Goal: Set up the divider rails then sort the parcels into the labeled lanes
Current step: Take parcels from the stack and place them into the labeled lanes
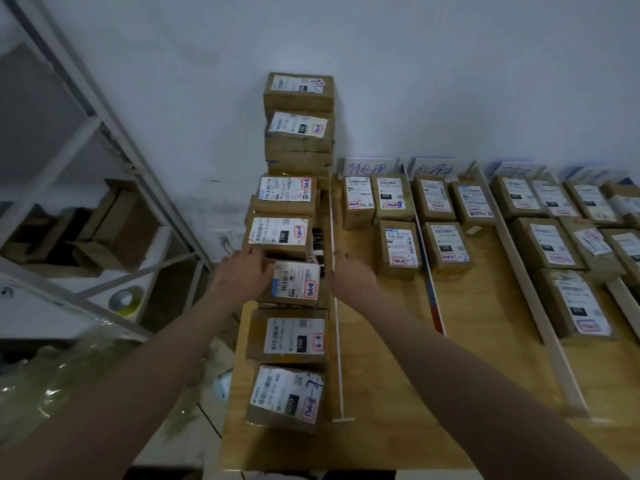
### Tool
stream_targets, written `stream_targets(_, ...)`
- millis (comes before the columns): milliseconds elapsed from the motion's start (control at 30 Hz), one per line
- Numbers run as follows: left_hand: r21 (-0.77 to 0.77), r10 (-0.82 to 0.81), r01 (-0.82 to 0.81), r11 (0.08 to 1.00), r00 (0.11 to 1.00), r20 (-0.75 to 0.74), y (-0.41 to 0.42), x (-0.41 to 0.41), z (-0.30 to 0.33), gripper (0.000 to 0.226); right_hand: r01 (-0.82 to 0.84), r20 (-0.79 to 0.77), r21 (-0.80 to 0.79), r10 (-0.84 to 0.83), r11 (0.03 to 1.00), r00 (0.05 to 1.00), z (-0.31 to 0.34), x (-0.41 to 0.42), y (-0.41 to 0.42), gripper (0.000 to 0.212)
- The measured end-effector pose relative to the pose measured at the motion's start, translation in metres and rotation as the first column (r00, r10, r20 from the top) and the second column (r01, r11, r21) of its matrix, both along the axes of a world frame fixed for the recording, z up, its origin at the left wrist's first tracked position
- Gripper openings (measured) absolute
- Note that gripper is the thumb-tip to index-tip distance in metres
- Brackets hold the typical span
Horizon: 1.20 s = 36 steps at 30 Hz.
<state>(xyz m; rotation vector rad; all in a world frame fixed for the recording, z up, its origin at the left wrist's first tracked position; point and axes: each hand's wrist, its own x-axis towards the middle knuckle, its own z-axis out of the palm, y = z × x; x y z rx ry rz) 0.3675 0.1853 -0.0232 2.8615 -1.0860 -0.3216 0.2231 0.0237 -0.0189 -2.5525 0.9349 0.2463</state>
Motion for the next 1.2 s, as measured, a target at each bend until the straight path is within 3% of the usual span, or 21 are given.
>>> stream_targets(200,-0.031,0.125,-0.137,0.990,0.960,-0.249,0.019,-0.002,-0.033,0.048,0.110,0.041,0.316,-0.130,0.942,0.991,-0.019,0.020,0.026,0.043)
stream_targets(500,-0.117,0.192,-0.244,0.963,0.921,-0.339,0.017,-0.012,-0.043,0.052,0.161,0.135,0.407,-0.234,0.899,0.963,-0.030,0.025,0.026,0.028)
stream_targets(600,-0.170,0.184,-0.256,0.952,0.918,-0.351,0.018,-0.014,-0.037,0.049,0.161,0.194,0.453,-0.273,0.877,0.942,-0.011,0.017,0.029,0.036)
stream_targets(767,-0.252,0.153,-0.250,0.935,0.924,-0.350,0.018,-0.025,-0.019,0.048,0.145,0.183,0.472,-0.258,0.869,0.949,0.011,0.003,0.026,0.045)
stream_targets(900,-0.301,0.060,-0.178,0.937,0.929,-0.364,0.011,-0.031,0.001,0.047,0.166,0.087,0.541,-0.251,0.825,0.964,0.022,-0.013,0.021,0.030)
stream_targets(1067,-0.359,-0.099,-0.057,0.932,0.910,-0.402,-0.008,-0.037,0.018,0.052,0.233,0.115,0.645,-0.393,0.728,0.912,0.027,-0.052,0.012,0.023)
stream_targets(1200,-0.430,-0.120,-0.096,0.898,0.887,-0.447,-0.027,-0.058,0.026,0.058,0.313,0.110,0.714,-0.542,0.626,0.833,0.026,-0.083,0.011,0.019)
